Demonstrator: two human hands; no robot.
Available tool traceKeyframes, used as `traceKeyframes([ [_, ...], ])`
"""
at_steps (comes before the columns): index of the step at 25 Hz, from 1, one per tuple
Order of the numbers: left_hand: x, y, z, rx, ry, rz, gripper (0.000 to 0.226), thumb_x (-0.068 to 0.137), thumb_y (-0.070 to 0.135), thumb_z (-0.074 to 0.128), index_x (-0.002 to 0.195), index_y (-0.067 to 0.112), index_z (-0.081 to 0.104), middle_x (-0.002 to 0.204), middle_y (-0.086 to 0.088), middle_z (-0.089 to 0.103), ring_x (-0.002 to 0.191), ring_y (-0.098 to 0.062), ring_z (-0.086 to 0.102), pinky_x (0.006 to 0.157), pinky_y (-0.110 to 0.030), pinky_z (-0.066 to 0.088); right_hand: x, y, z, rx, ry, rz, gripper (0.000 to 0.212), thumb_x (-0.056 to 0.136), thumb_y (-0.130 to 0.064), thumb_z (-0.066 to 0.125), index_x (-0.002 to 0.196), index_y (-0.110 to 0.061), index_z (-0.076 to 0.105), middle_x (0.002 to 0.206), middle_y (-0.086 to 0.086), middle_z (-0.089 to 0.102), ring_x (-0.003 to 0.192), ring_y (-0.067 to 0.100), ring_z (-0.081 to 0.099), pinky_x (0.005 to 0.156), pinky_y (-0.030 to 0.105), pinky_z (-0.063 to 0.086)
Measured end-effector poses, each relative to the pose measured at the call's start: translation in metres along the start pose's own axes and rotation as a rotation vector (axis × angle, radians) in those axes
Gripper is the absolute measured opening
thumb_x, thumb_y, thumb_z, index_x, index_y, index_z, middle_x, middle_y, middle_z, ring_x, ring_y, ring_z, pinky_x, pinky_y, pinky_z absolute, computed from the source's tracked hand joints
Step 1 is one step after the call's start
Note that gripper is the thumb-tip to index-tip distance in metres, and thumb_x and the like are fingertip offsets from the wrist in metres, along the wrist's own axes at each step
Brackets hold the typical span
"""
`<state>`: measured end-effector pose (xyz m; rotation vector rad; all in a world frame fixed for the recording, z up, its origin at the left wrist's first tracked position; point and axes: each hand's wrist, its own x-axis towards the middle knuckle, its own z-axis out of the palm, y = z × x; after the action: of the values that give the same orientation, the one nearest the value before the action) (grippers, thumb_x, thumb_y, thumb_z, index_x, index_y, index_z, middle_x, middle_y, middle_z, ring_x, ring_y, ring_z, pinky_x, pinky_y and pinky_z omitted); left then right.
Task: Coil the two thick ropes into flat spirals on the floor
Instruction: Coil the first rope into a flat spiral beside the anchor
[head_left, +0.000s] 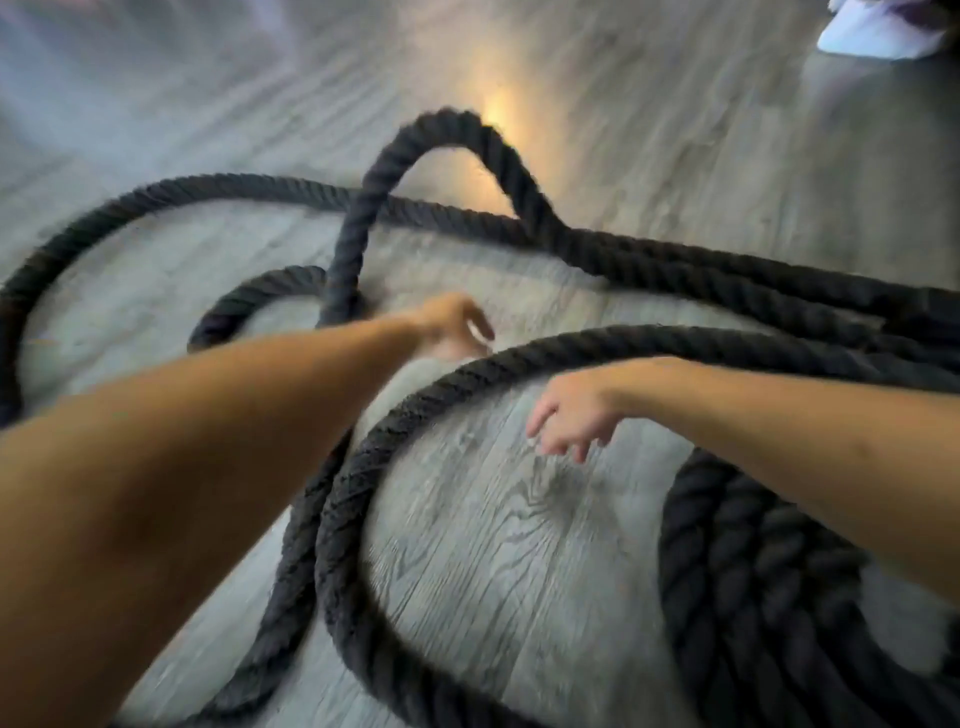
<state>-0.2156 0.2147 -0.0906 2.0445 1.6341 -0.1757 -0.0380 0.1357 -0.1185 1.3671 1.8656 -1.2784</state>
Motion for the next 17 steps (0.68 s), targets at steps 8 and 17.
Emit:
traceKeyframes([
  [8,-0.007,0.073,0.135,-0.066,-0.098,0.119,0.023,0.092,0.039,0.066,0.108,0.025,0.073,0.102,0.003,0.071,0.094,-0.016,0.065,0.081,-0.026,0.049,-0.061,0.118,0.054,-0.063,0.282,0.101,0.037,0.09,-0.038,0.062,0.126,-0.033,0.065,0.118,-0.007,0.067,0.104,0.015,0.06,0.093,0.026,0.046],
  [17,-0.002,0.232,0.226,-0.104,-0.175,0.079,0.091,0.071,0.083,0.058,0.15,0.05,0.026,0.154,-0.012,0.027,0.138,-0.037,0.038,0.114,-0.044,0.035,-0.214,0.312,0.227,0.538,0.381,1.013,0.13,0.062,-0.1,0.026,0.16,-0.02,-0.004,0.166,0.012,0.013,0.146,0.038,0.028,0.115,0.047,0.031],
])
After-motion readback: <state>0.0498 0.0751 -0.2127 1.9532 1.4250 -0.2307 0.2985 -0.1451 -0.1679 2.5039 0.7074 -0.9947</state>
